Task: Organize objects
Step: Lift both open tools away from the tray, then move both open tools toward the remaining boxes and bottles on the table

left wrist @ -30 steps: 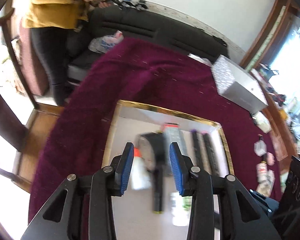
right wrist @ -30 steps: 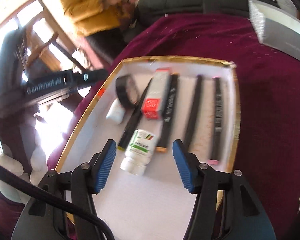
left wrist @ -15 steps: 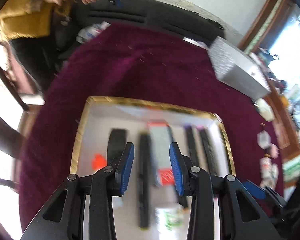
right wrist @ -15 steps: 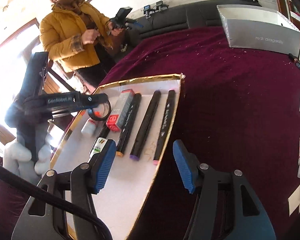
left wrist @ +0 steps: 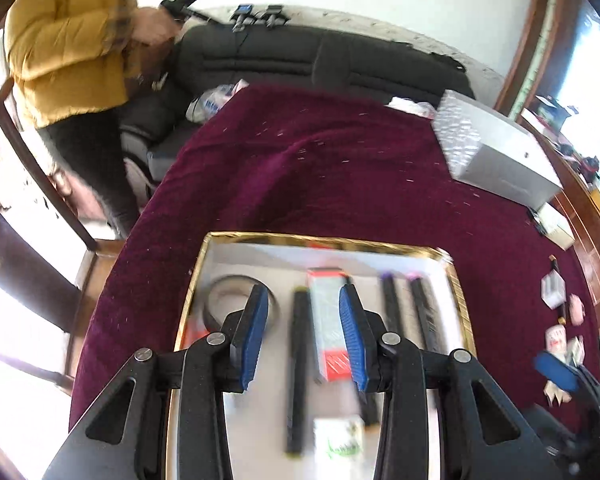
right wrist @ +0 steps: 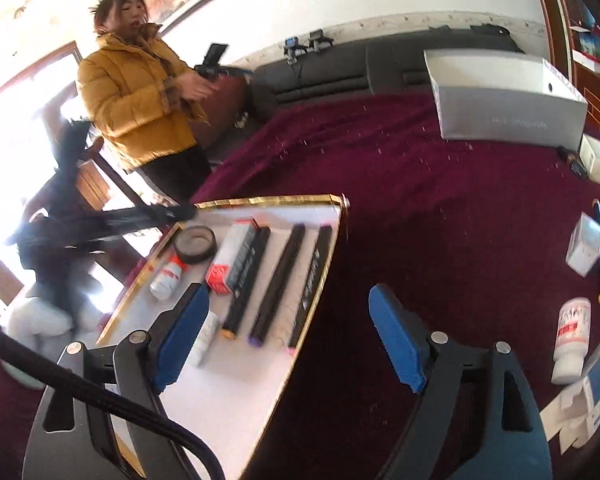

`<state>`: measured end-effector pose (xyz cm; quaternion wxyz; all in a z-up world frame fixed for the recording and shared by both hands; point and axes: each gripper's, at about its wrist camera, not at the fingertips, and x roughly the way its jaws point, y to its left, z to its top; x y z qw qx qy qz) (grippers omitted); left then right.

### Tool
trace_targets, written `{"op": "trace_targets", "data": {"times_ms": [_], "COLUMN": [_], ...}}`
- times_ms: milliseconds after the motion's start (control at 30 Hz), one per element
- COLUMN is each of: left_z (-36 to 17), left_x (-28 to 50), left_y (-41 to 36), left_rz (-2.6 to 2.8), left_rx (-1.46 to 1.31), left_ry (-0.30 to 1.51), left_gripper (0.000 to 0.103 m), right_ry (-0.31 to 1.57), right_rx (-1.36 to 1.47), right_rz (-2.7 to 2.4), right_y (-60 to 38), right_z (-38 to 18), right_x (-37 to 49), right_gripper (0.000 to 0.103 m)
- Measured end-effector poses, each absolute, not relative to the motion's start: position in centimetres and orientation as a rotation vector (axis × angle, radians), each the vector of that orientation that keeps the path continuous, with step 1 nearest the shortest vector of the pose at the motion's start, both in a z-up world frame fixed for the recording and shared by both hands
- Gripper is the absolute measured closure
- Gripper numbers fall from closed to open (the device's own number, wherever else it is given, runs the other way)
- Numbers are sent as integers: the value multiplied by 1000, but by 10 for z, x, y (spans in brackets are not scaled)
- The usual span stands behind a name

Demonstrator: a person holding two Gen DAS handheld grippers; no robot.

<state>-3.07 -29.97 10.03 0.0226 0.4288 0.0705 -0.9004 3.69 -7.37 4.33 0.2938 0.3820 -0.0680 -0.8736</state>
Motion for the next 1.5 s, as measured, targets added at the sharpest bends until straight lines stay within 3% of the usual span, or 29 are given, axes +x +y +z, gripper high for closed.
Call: {"op": "trace_targets", "data": {"times_ms": [133,233,567,967,1500], "left_z": [121,135,151,148,117], "left_x": [10,42,99,123,103], "left_y": [-263,-237,-198,-153,-114], "left_rz": [-2862,-2899,-2796,-2826,-2891], "left_rx": [1235,1096,808,809,1054], "left_ry": [115,-12,-150,-277,-299], "left_gripper": [61,60,50,49,49], "right_ry": [-230,-241,-245,-269,-408], "right_rx": [1053,1038,998,960,996], "right_rz": [-2330,-2363,-2472,-2548,-2675], "right_y": [-64,-55,-24,10,100], "right_z": [37,40,46,57,51], "right_x": [44,55,89,108,93], "right_gripper": [20,20,20,20,20]}}
